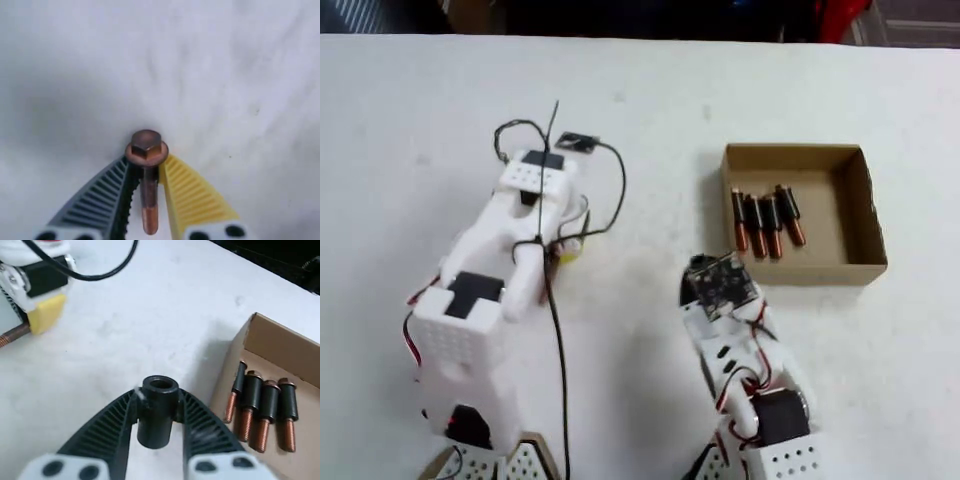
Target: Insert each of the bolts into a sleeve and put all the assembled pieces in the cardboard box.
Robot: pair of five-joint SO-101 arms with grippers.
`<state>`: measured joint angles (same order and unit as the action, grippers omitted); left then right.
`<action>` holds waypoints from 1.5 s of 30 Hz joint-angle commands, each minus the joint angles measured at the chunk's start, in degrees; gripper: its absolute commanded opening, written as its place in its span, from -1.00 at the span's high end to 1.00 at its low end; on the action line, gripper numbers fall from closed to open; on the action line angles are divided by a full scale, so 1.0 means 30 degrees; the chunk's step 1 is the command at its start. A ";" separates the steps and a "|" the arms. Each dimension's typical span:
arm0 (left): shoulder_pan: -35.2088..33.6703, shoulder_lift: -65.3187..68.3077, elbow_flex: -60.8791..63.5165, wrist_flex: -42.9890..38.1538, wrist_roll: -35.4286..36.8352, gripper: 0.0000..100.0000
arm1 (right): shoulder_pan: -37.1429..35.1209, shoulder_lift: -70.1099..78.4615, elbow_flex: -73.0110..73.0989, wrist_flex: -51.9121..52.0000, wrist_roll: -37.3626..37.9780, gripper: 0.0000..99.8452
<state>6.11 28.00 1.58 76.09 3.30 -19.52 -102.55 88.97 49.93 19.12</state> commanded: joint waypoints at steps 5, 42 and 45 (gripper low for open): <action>0.0396 -0.0278 -0.0469 0.1289 -0.0147 0.96 | -0.1978 -0.0220 -0.0147 -0.3179 -0.0029 0.97; 0.0396 -0.6374 0.8147 -0.7121 0.0586 0.96 | -0.3443 -0.0190 0.2637 -0.9890 -0.6242 0.97; 0.0513 -0.7780 0.8117 -0.6476 0.0615 0.96 | -0.3531 -0.0190 0.2637 -0.9861 -0.6154 0.97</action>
<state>6.64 10.51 26.37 56.66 4.35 -29.45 -102.46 96.35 20.13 1.10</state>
